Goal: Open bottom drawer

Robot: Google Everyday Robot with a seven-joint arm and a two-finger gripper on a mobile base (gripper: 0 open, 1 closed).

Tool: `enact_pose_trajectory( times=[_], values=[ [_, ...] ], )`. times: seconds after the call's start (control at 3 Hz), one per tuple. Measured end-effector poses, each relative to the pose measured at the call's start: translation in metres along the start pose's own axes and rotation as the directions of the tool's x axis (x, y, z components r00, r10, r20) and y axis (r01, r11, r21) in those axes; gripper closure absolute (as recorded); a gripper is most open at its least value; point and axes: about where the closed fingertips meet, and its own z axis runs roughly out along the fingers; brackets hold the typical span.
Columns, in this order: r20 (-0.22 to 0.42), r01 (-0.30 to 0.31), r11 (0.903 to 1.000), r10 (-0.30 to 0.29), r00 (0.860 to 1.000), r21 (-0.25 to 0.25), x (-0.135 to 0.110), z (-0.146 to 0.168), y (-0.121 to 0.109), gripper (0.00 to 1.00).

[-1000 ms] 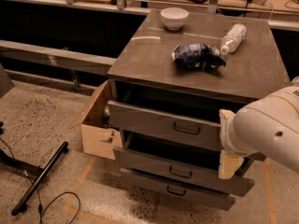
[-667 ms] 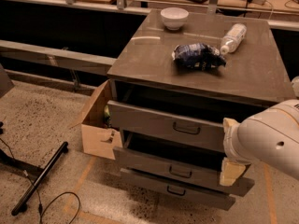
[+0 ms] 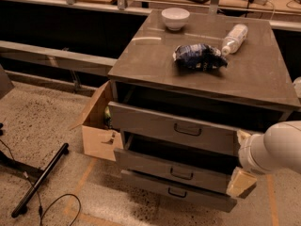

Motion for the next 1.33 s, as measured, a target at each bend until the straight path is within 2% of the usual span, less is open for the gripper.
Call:
enact_pose_trajectory(
  times=[0.33, 0.67, 1.0, 1.33],
  values=[
    [0.039, -0.024, 0.9996, 0.024, 0.999, -0.014, 0.017, 0.011, 0.020, 0.00],
    [0.084, 0.005, 0.9999, -0.006, 0.996, 0.010, 0.029, 0.038, 0.043, 0.00],
    [0.143, -0.001, 0.9999, -0.001, 0.990, 0.015, 0.030, 0.081, 0.063, 0.00],
    [0.143, -0.001, 0.9999, -0.002, 0.990, 0.015, 0.030, 0.081, 0.063, 0.00]
  ],
)
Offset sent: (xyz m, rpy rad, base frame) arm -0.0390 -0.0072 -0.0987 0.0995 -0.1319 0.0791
